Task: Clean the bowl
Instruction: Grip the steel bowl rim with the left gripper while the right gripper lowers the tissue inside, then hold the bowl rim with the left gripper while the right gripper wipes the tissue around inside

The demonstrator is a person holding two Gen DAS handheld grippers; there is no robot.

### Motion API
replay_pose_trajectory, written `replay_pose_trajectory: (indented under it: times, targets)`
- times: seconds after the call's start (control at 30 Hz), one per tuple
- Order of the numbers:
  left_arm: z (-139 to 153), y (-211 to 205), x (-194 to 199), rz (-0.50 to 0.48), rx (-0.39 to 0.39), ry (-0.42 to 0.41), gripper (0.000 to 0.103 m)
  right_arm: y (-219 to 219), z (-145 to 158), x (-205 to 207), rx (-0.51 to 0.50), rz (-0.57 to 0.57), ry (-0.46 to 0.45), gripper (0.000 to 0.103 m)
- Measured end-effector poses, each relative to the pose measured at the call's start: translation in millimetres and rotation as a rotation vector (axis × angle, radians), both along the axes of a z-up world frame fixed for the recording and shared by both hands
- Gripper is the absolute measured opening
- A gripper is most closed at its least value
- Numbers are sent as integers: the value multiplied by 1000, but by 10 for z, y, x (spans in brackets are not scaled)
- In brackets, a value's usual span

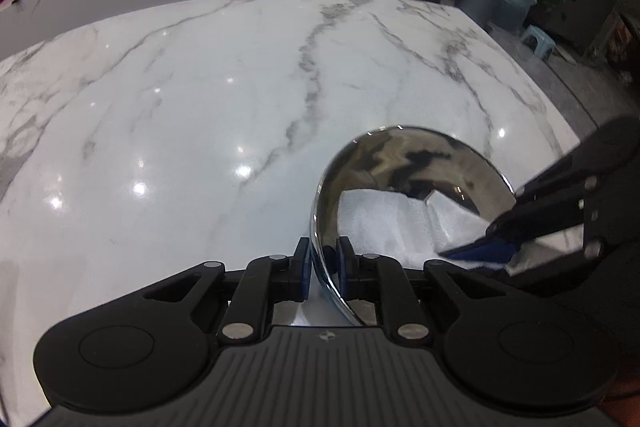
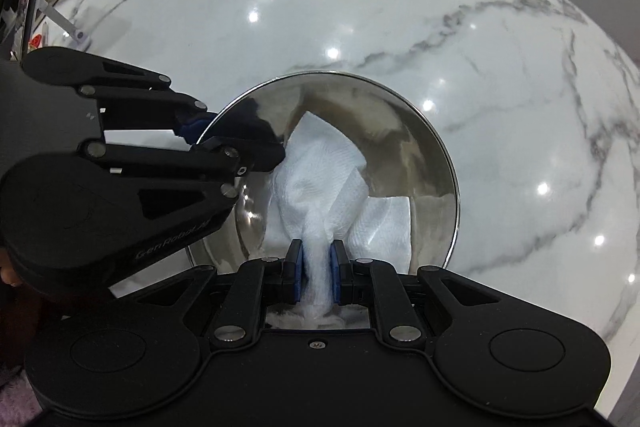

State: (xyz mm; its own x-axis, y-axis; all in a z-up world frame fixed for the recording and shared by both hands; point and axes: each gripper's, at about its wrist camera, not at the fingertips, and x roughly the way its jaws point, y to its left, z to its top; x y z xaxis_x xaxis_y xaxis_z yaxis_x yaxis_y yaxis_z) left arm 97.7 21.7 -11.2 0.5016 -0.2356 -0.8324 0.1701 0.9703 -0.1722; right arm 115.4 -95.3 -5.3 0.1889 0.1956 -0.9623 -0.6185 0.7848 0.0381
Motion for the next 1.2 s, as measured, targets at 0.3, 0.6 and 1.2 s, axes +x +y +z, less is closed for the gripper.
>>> replay_pose_trajectory:
  times: [0.3,0.6,1.2]
  targets:
    - [-19,142,79,90,-60,51,32,-2,-25,62,31,-98,-84,11]
    - [-61,243,123,96,-179,93,16,30,-31,126,33,-93,-108,11]
    - [-47,74,124,82,-84,41,9,100,3,155,34,23,108,11]
